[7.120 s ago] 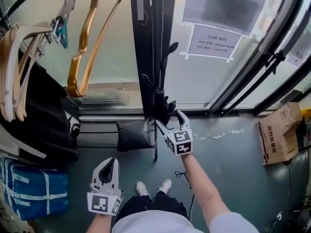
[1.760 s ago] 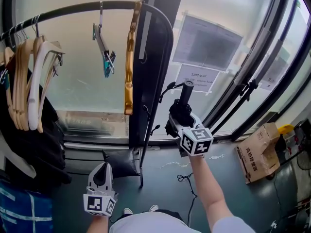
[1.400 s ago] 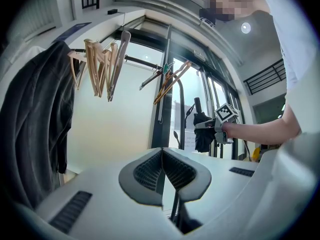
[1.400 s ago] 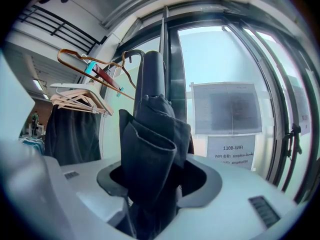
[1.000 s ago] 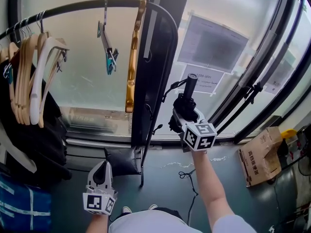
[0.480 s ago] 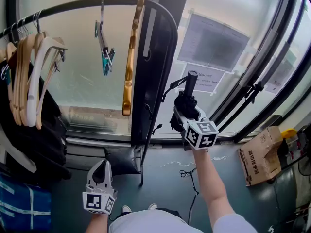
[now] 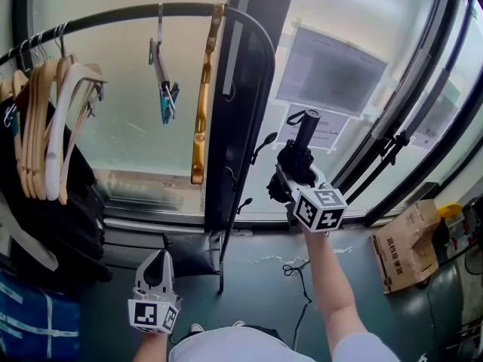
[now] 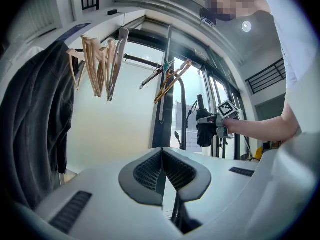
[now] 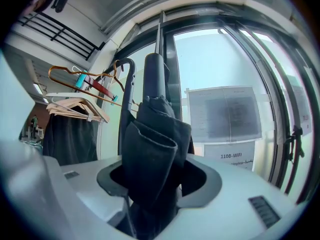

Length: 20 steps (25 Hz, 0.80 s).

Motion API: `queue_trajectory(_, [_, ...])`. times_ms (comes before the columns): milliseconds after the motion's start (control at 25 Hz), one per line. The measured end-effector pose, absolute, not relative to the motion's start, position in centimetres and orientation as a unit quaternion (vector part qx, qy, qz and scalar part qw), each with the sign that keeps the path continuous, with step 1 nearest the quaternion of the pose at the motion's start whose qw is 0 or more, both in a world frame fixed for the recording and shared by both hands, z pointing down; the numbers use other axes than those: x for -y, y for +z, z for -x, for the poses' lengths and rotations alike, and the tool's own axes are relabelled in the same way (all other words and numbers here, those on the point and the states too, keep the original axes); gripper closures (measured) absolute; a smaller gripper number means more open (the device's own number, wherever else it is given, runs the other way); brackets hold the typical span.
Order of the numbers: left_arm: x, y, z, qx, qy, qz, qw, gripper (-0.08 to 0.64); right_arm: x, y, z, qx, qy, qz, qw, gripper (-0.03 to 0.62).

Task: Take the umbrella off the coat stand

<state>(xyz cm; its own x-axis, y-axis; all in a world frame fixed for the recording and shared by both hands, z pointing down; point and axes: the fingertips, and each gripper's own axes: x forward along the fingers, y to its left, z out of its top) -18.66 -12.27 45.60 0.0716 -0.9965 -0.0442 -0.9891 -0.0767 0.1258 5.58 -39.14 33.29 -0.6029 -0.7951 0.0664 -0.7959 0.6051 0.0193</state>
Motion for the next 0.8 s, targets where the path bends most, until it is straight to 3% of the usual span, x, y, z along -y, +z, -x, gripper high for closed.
queue_trajectory(800, [13.0, 44.4, 16.5, 0.657, -0.058, -0.751, 0.024, 0.534, 35.8, 31.2, -10.4, 0.894, 0.016, -0.449, 0.003, 0.348])
